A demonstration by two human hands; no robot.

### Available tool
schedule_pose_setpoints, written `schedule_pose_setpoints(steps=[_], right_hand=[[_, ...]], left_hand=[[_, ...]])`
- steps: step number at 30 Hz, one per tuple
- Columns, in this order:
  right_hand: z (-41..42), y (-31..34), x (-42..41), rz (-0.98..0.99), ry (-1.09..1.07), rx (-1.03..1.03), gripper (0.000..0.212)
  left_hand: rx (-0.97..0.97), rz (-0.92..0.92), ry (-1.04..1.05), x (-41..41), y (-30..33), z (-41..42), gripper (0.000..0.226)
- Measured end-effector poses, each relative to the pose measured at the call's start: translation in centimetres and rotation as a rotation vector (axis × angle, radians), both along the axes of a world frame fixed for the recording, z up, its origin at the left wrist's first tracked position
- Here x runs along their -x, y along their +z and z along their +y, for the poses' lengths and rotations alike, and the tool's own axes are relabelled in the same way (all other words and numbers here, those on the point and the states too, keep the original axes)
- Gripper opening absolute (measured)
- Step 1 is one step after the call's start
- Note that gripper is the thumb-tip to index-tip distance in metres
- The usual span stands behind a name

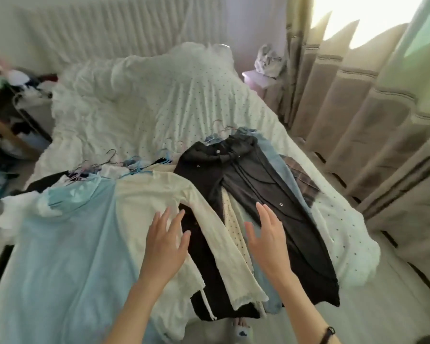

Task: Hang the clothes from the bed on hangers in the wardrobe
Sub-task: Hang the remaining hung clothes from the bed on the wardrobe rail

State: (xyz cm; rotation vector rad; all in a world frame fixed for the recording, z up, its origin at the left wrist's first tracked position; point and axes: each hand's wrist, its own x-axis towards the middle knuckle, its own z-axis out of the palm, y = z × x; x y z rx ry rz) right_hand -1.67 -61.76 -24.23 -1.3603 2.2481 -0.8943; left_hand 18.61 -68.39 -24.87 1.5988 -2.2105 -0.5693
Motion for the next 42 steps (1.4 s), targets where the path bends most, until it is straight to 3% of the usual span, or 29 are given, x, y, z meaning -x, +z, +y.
schedule_pose_setpoints(steps=[7, 13, 19, 27, 34, 38, 42], right_hand=[[-4.0, -2.3, -3.0, -0.04, 0.267, -0.047, 0.051], [-7.5, -3.3, -7.9, 0.011, 0.526, -0.097, 0.053], [-13.4, -4.3, -14.3, 0.074, 0.72, -0.167, 0.053], [-25.3, -8.9, -25.7, -0.079, 0.584, -0.35, 0.044], [-37.1, -13.8, -33.6, -0.016, 0.633, -0.434, 0.037], [-44.3, -15.9, -37.0, 0.065, 0.637, -0.393, 0.045], [-49.5, -18.6, -39.3, 0.104, 0.564, -0.485, 0.058]], left_hand=[[-0.093, -0.115, 0.231, -5.0, -1.9, 2.7, 0.08], [-0.192, -0.143, 0.401, -10.1, -3.4, 2.9, 0.074], [-0.265, -0.169, 0.452, -16.3, -5.2, -1.8, 0.07], [-0.365, -0.19, 0.422, -28.7, -10.9, -12.9, 0.049], [-0.273, -0.162, 0.426, -37.3, -16.0, -23.3, 0.051], [-0.278, -0.193, 0.375, -39.0, -20.2, -27.0, 0.054], [-0.385, -0.172, 0.295, -38.0, -24.9, -26.2, 0.058]])
